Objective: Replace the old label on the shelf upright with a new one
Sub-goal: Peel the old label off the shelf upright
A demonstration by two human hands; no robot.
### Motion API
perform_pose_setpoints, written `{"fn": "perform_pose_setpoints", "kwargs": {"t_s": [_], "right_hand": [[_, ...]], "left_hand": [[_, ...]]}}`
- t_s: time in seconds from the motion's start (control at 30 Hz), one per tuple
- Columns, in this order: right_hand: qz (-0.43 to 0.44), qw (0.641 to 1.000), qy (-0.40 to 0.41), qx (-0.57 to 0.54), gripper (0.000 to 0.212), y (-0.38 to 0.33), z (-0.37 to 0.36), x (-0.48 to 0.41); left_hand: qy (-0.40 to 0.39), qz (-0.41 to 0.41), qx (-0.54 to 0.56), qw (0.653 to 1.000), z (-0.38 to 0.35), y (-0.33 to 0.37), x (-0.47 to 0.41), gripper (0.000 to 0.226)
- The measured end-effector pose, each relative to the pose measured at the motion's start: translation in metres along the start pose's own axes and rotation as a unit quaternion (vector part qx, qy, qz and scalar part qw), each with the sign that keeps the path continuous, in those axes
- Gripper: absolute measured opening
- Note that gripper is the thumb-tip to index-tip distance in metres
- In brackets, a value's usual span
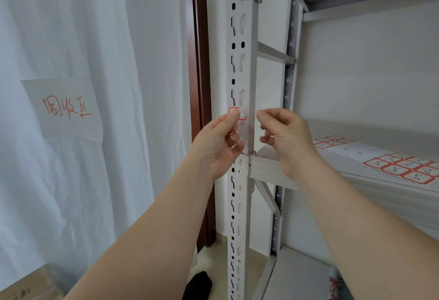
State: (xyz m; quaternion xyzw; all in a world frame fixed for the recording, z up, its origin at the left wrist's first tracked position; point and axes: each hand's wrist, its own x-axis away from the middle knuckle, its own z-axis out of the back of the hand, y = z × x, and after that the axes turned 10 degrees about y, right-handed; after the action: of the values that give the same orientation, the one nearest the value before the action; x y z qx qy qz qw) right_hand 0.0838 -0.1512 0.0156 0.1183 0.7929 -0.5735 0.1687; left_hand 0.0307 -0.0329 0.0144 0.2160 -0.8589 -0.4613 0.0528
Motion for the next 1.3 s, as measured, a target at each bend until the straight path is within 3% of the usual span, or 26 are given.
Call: {"fn": "perform_pose_setpoints", "kwargs": {"t_s": [0.17, 0.33, 0.57, 0.73, 1.1, 1.3], "right_hand": [[-0.017, 0.993, -0.111, -0.041, 0.009, -0.016, -0.004, 0.022], [-0.073, 0.988, -0.123, -0.064, 0.012, -0.029, -0.004, 0.030], [-0.136, 0.971, -0.153, -0.120, 0.022, -0.039, -0.001, 0.039], [-0.174, 0.960, -0.204, -0.083, 0.037, -0.048, 0.001, 0.048], [-0.248, 0.942, -0.177, -0.141, 0.015, -0.062, 0.001, 0.058], [-0.251, 0.936, -0.173, -0.179, 0.040, -0.066, -0.003, 0.063]], "left_hand": [[-0.025, 0.039, 0.049, 0.998, -0.007, -0.004, 0.009, 0.012], [-0.069, 0.070, 0.043, 0.994, -0.008, -0.002, 0.019, 0.016], [-0.069, 0.092, 0.016, 0.993, -0.008, 0.003, 0.030, 0.026], [-0.092, 0.089, 0.018, 0.992, -0.008, 0.007, 0.039, 0.025], [-0.093, 0.082, -0.044, 0.991, 0.001, 0.018, 0.054, 0.023], [-0.100, 0.077, -0.068, 0.990, 0.001, 0.025, 0.060, 0.038]]}}
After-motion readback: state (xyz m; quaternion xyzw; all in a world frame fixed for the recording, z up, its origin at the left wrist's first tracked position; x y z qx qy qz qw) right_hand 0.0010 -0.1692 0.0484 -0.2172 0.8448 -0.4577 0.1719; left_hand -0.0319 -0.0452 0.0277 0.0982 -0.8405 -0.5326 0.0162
